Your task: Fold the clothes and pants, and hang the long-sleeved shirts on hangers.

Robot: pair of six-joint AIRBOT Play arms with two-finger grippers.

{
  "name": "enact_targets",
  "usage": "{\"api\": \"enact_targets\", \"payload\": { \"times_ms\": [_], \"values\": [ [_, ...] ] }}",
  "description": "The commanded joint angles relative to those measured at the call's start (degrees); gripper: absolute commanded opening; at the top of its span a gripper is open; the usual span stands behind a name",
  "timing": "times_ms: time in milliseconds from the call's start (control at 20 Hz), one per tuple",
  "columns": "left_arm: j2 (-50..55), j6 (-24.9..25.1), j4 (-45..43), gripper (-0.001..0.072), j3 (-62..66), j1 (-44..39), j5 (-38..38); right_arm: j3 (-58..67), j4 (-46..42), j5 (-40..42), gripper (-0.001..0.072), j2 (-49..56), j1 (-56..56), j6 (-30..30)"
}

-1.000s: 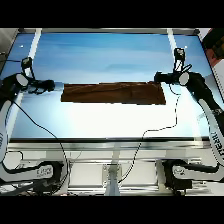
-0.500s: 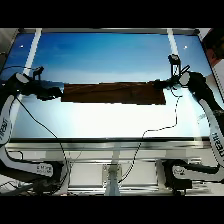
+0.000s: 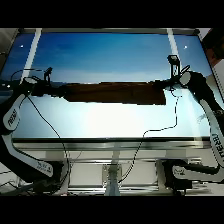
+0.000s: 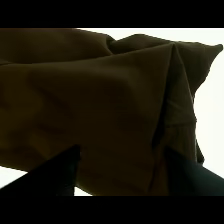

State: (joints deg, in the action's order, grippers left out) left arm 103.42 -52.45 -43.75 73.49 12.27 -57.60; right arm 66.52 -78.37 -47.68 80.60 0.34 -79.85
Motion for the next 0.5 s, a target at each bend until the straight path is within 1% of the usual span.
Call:
{"api": "enact_targets", "payload": {
  "times_ms": [0, 50, 100, 150, 250, 350, 400, 450],
  "values": [
    [0.04, 2.38, 2.64, 0.0019, 1.64, -1.75, -0.46, 0.04, 5.44, 4.24, 0.0305, -1.29, 0.07, 0.02],
    [-0.74, 2.36, 2.69, 0.0019, 2.93, -1.97, -2.69, 0.07, 7.8, 5.95, 0.0213, -1.9, 0.09, 0.02],
    [-1.9, 2.34, 2.64, 0.0018, 4.48, -2.29, -5.25, 0.31, 9.81, 7.1, 0.009, -2.36, 0.26, 0.04],
    [-3.28, 2.32, 2.69, 0.0018, 5.75, -2.51, -7.61, 1.25, 10.56, 7.15, 0.0012, -2.36, 0.92, 0.13],
    [-7.15, 1.95, 2.67, 0.0018, 6.8, -3.3, -9.75, 3.34, 10.45, 7.15, 0.0011, -2.16, 3.78, 1.38],
    [-11.1, -0.33, 2.23, 0.0018, 6.8, -4.2, -9.68, 5.86, 9.6, 7.26, 0.001, -1.22, 8.28, 1.53],
    [-12.83, -1.73, 2.25, 0.0018, 6.8, -4.5, -9.75, 7.08, 7.85, 8.13, 0.001, -0.17, 10.71, 1.14],
    [-14.27, -3.58, 2.25, 0.0018, 6.8, -4.83, -9.77, 8.31, 6.08, 9.33, 0.0009, 1.49, 13.31, -0.22]
  ]
}}
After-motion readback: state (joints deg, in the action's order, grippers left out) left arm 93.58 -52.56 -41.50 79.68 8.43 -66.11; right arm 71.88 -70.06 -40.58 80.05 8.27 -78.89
